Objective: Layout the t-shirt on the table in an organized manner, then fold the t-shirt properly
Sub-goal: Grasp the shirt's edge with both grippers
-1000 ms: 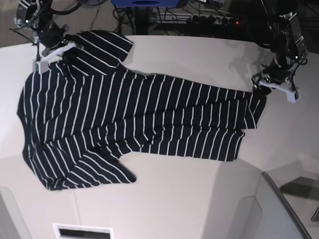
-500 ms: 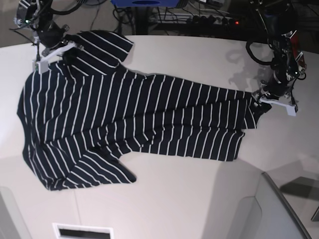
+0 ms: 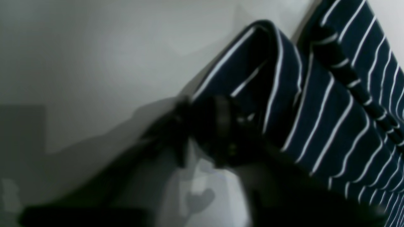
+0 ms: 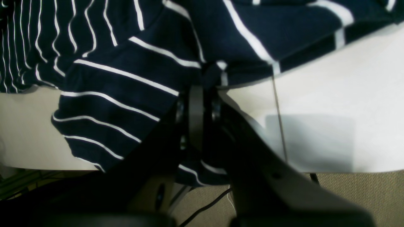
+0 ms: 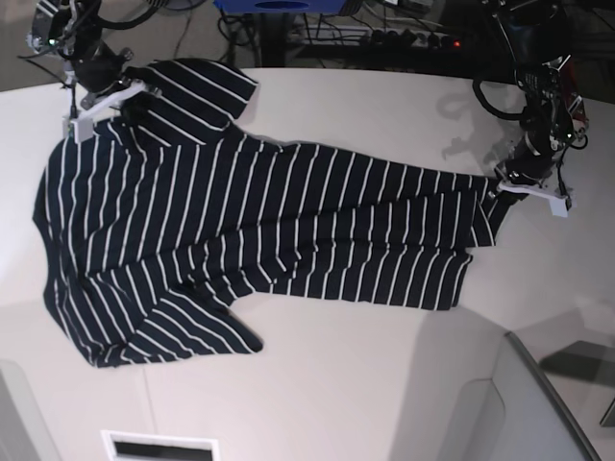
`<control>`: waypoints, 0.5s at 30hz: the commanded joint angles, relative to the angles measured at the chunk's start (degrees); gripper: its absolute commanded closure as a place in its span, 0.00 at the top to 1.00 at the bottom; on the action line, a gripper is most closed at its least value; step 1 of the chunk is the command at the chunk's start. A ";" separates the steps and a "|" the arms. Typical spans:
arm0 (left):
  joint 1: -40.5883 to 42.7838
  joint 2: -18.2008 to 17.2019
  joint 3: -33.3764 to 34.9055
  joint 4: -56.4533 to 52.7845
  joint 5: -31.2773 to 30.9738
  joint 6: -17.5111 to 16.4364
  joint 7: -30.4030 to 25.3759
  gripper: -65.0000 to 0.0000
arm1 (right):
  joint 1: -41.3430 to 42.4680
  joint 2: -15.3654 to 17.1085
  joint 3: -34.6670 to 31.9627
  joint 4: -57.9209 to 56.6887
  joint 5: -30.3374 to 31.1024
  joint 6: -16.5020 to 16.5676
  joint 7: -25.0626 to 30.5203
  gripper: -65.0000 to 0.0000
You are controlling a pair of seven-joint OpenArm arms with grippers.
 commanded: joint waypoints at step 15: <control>0.59 -3.52 0.19 9.32 0.99 0.65 9.62 0.00 | -0.52 3.72 0.08 8.08 -0.53 -0.15 -4.99 0.01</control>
